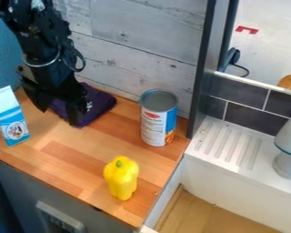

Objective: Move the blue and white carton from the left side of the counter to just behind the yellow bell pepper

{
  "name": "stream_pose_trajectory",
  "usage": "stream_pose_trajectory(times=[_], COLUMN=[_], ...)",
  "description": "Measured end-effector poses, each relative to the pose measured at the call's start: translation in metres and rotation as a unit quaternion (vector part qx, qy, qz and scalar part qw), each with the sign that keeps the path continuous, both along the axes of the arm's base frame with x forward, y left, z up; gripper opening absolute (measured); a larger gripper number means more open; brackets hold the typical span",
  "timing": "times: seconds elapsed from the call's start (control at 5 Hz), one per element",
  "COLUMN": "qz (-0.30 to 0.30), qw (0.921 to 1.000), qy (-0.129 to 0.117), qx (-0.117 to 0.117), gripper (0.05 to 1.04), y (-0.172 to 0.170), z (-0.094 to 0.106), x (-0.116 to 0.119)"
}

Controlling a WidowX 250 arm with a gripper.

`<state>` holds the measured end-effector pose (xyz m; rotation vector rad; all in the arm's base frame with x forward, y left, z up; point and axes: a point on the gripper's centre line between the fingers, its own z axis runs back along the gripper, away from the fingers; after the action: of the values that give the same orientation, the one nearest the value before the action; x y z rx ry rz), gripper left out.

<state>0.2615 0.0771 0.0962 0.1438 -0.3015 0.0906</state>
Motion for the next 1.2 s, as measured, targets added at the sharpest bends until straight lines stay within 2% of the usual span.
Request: stream_pose_trajectory(times=[0.2,0.4,0.6,0.8,1.0,1.2], qz=[-0.002,-0.068,-0.125,-0.118,-0.123,-0.127], qw=[0.9998,0.9924,0.9810,0.9775,0.9780,0.9801], qy=[0.018,0.100,0.137,0.155,0.150,0.140], qx=[-0.003,0.023,0.058,0.081,0.076,0.060], gripper=[1.003,1.003,1.003,1.003,1.003,1.003], y=[-0.001,0.019,0.046,0.058,0.083,0.110], z=[-0.006,0.004,0.017,0.030,0.036,0.035], x=[-0.003,0.008,0.014,0.014,0.012,0.015])
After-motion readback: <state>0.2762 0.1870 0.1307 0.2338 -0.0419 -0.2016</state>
